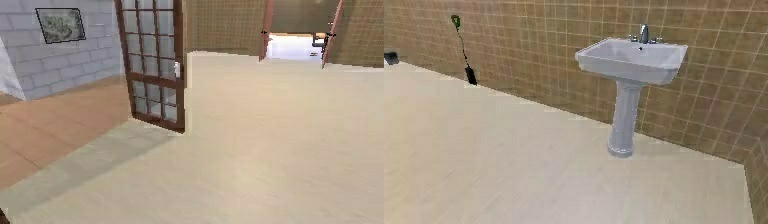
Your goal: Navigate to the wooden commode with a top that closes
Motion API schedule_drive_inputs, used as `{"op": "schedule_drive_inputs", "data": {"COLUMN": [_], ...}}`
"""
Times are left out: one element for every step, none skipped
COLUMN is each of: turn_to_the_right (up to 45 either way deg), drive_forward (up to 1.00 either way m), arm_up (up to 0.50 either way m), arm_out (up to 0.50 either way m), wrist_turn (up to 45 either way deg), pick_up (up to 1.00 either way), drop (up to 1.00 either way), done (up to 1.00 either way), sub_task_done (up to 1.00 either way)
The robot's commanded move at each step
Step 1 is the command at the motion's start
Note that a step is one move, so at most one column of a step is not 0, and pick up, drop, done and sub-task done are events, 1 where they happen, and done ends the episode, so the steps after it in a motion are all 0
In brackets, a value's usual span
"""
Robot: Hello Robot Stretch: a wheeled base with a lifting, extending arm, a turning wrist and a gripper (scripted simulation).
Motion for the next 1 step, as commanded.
{"op": "schedule_drive_inputs", "data": {"turn_to_the_right": [24.0], "drive_forward": [0.0], "arm_up": [0.0], "arm_out": [0.0], "wrist_turn": [0.0], "pick_up": [0.0], "drop": [0.0], "done": [0.0], "sub_task_done": [0.0]}}
